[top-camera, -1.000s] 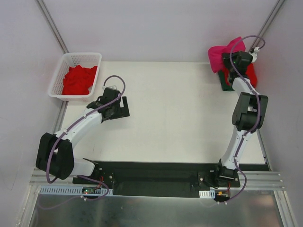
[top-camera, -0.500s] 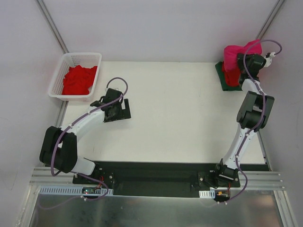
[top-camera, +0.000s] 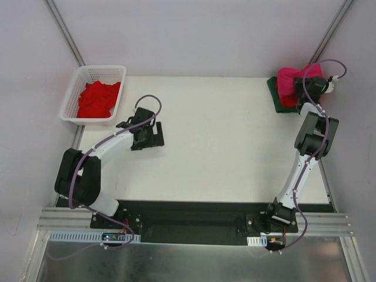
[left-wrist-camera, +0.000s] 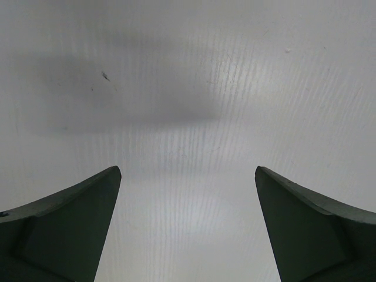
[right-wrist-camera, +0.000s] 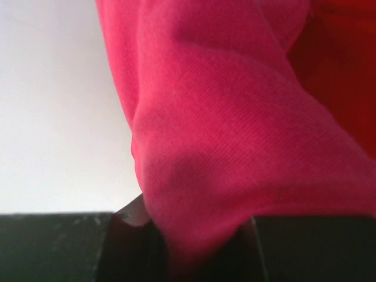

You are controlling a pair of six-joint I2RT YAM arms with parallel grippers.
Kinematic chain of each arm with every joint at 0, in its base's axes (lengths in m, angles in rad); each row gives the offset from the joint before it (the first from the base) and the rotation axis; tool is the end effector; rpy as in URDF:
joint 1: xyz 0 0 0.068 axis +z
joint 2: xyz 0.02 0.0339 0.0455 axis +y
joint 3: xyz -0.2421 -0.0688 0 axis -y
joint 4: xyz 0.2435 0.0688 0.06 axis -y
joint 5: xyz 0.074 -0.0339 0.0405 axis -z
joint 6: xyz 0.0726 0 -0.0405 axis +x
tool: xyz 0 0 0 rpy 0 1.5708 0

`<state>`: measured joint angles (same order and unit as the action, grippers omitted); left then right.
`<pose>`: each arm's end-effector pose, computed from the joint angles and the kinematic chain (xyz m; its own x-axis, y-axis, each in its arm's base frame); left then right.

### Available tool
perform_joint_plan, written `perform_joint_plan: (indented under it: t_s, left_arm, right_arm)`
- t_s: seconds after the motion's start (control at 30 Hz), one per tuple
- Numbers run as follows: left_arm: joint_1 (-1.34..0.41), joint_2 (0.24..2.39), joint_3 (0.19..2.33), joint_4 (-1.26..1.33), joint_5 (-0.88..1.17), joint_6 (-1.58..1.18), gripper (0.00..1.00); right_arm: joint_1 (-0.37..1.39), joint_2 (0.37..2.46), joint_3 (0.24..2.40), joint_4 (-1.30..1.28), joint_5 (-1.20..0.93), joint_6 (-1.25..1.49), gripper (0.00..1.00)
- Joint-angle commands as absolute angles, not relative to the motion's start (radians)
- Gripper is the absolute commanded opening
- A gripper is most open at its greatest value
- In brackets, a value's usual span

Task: Fold and stack the t-shirts
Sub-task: Put the neatly folded tshirt into the corner of the board with the right arm

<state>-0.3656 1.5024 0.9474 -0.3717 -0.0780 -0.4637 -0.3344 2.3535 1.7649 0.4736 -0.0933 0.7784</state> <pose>0.3101 -0.1127 0.1607 -0.8078 -0.1682 -0.5649 -0.0543 0.9756 -0.2128 0.5424 -0.1813 0.1831 0.0909 0.7085 -0.6998 0.2465 0.6649 0.7051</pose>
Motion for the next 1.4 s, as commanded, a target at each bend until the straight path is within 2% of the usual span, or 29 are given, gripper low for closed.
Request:
perform_joint_plan:
  t_s: [0.0,0.3,0.37,0.4,0.47,0.5,0.6,0.87,1.07,1.37]
  left_arm:
    - [-0.370,1.528,0.999,-0.370,-0.055,-0.483,0.99]
    - [-0.370,1.531,1.005,-0.371,-0.060,-0.482,0.99]
    - [-0.370,1.528,1.003,-0.371,-0.061,-0.482,0.99]
    - [-0.370,1.529,1.003,-0.371,-0.061,-0.482,0.99]
    - [-0.370,1.528,1.000,-0.371,-0.063,-0.482,0.99]
    - [-0.370,1.528,1.002,-0.371,-0.063,-0.480,0.99]
    - [-0.370,1.525,0.996,-0.371,-0.064,-0.480,0.99]
    - [-0.370,1.496,0.986,-0.371,-0.067,-0.477,0.99]
    - [-0.370,1.465,0.988,-0.371,-0.069,-0.474,0.99]
    - [-0.370,1.356,0.939,-0.368,-0.097,-0.479,0.99]
  right_arm:
    - [-0.362,2.332,1.838,0.569,-0.112,0.787,0.01]
    - [-0.373,2.345,1.829,0.578,-0.127,0.784,0.02]
    - [-0.374,2.350,1.830,0.580,-0.132,0.784,0.17]
    - [-0.374,2.352,1.829,0.580,-0.132,0.785,0.40]
    - [-0.374,2.349,1.827,0.580,-0.133,0.781,0.53]
    - [-0.374,2.347,1.821,0.583,-0.133,0.779,0.67]
    - [-0.376,2.332,1.799,0.595,-0.141,0.767,0.80]
    - [-0.385,2.220,1.620,0.630,-0.121,0.759,0.85]
    - [-0.400,2.047,1.360,0.698,-0.104,0.753,0.86]
    - [-0.425,1.769,1.089,0.677,-0.115,0.719,0.87]
